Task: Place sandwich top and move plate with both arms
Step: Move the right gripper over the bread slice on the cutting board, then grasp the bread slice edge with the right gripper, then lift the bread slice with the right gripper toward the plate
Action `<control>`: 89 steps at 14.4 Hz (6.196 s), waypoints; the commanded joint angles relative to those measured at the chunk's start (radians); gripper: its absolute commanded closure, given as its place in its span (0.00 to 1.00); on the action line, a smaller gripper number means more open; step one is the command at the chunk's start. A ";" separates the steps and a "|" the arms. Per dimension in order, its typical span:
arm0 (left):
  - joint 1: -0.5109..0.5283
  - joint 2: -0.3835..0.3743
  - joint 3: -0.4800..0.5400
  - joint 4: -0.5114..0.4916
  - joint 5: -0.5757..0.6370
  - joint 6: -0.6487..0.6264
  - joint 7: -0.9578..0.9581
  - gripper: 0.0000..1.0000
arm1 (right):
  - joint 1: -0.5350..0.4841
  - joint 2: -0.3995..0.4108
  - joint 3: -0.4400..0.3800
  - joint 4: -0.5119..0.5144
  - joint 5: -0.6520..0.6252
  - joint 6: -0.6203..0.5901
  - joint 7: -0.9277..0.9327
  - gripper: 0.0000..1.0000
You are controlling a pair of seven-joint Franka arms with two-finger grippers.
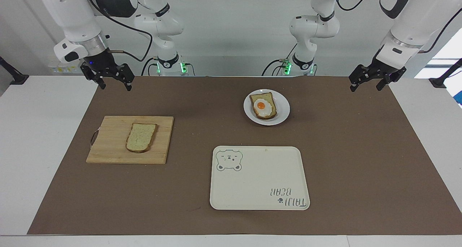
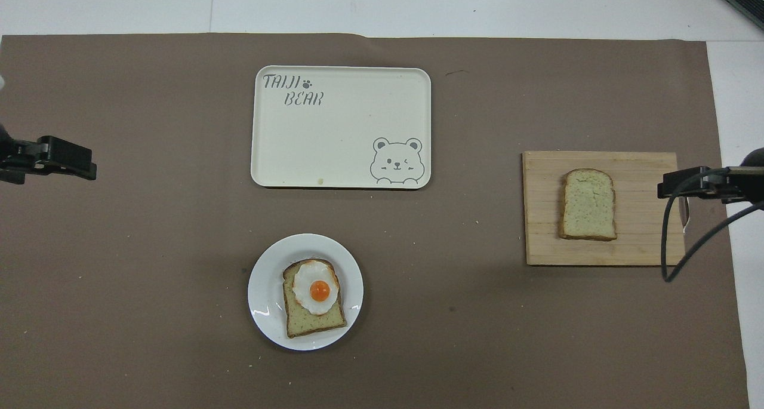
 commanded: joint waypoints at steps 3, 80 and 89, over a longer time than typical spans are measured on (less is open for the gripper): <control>-0.003 -0.001 0.003 0.000 0.015 -0.009 -0.010 0.00 | -0.029 0.040 0.006 -0.072 0.027 0.110 -0.060 0.00; -0.003 -0.001 0.003 0.000 0.015 -0.009 -0.009 0.00 | -0.064 0.215 0.023 0.014 0.475 -0.025 -0.315 1.00; -0.003 -0.003 0.003 0.000 0.015 -0.009 -0.009 0.00 | 0.184 0.208 0.026 0.001 0.540 0.041 -0.035 1.00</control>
